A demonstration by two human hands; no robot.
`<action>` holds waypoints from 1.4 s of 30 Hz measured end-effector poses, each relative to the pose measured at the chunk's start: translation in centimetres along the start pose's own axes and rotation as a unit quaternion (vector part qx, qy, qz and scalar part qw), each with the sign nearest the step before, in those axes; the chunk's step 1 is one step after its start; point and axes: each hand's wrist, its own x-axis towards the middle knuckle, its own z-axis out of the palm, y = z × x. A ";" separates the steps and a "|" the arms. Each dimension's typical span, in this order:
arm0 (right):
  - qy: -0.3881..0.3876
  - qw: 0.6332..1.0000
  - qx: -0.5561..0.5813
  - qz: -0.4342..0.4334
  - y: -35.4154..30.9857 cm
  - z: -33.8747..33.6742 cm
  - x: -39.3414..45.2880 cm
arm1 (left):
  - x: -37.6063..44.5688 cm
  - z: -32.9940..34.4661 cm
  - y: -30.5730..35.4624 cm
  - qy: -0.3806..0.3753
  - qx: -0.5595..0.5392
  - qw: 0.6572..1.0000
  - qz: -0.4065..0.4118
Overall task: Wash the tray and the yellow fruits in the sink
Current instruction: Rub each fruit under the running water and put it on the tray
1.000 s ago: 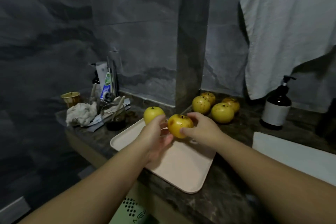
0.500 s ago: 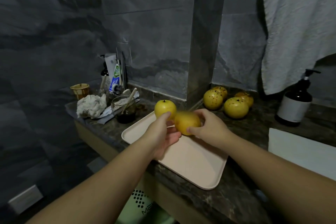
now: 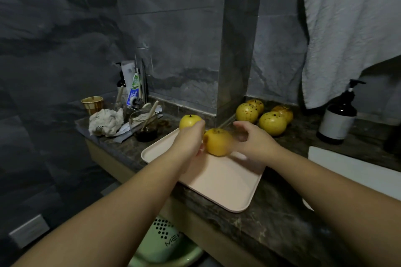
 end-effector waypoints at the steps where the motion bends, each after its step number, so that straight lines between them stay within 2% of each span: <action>1: 0.006 1.000 0.003 0.003 0.3 -0.7 -0.1 | 0.0 0.4 0.5 0.004 -0.001 1.000 0.013; 4: 0.038 0.999 0.007 0.016 1.8 -3.0 -0.4 | 0.4 3.0 2.0 -0.005 -0.043 0.998 0.037; 6: 0.080 0.996 -0.012 0.023 3.2 -4.4 -0.6 | 0.3 5.6 2.8 -0.039 -0.067 0.996 0.046; 9: 0.127 0.990 -0.047 0.048 5.9 -6.2 -0.5 | 0.6 9.7 3.4 -0.092 -0.071 0.993 0.024; 12: 0.154 0.983 -0.057 0.079 8.5 -7.6 0.4 | 1.9 13.3 3.3 -0.100 -0.049 0.994 0.002; 15: 0.145 0.979 -0.075 0.119 10.9 -8.4 1.9 | 3.7 16.1 3.0 -0.079 -0.037 0.996 -0.008; 23: 0.095 0.978 -0.098 0.158 14.4 -7.9 5.4 | 7.5 20.1 1.5 -0.052 0.057 0.996 -0.048; 28: 0.098 0.982 -0.080 0.143 15.1 -7.5 6.1 | 8.1 21.0 1.5 -0.081 0.057 0.994 -0.054; 36: 0.139 0.985 -0.068 0.083 14.2 -9.4 3.4 | 5.8 21.5 1.7 -0.078 0.042 0.995 -0.046; 42: 0.164 0.984 -0.039 0.059 14.7 -13.0 -3.4 | 1.4 24.0 1.5 -0.174 0.066 0.980 -0.063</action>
